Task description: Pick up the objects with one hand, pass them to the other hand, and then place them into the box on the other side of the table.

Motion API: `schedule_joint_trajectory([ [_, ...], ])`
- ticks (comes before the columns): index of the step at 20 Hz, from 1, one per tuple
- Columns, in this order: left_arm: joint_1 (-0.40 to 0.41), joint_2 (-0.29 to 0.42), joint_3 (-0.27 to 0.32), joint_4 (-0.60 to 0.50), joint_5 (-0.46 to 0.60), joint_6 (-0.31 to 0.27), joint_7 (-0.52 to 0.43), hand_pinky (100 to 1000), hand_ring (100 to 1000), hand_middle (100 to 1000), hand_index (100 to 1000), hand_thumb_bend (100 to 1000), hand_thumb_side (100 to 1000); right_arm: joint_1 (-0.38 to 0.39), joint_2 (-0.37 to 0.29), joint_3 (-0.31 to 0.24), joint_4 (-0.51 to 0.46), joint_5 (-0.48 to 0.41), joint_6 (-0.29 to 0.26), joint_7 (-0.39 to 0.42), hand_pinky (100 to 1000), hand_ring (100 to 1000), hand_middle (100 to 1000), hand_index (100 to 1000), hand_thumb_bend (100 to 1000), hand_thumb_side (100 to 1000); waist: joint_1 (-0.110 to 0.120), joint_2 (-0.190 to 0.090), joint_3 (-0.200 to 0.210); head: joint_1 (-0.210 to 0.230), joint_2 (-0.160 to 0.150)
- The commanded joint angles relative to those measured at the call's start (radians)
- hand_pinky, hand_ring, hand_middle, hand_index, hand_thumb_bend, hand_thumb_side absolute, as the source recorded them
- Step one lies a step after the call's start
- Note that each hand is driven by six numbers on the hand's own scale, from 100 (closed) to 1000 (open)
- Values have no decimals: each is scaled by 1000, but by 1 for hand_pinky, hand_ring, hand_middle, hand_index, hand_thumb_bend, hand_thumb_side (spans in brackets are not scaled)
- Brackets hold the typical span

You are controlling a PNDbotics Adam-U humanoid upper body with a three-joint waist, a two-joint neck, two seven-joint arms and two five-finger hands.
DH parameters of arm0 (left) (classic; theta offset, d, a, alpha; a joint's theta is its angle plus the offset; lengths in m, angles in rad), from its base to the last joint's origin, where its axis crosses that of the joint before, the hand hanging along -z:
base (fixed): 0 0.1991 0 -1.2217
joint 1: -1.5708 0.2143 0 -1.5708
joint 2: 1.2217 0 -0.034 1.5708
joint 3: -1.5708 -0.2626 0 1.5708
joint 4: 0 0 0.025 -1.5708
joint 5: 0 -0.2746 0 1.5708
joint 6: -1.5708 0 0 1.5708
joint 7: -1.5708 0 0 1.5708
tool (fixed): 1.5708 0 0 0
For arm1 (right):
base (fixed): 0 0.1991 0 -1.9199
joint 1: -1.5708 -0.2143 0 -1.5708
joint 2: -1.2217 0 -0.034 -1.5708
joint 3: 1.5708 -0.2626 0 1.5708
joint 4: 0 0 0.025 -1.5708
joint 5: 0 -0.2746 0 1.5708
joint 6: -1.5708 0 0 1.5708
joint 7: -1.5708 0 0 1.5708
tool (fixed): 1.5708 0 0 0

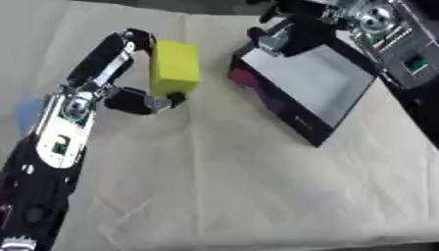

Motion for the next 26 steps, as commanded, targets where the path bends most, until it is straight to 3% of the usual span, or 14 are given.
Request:
schedule_joint_trajectory([
  [1,-25,-16,-2,-9,-2,0,9,726,554,447,497,100,329,-20,-11,-6,5,10,-3,3,830,1000,987,1000,105,317,-11,-19,1,-12,5],
  [9,-33,-39,0,-15,-17,9,25,721,550,441,497,100,343,-27,5,3,24,28,-20,20,831,1000,973,1000,137,326,-12,-14,6,-38,5],
  [12,-39,-44,3,-20,-25,11,34,719,551,440,498,100,310,-27,4,10,17,26,-32,45,832,1000,970,1000,132,345,-15,-14,5,-41,5],
  [18,-48,-52,2,-14,-50,5,46,717,551,440,499,100,297,-30,-4,25,5,-32,-27,114,830,1000,973,1000,100,409,-17,-13,6,-44,5],
  [26,-65,-69,3,3,-59,13,62,717,549,437,498,100,332,-50,-29,24,-24,-91,-23,162,829,1000,967,1000,134,388,-23,-8,10,-50,5],
])
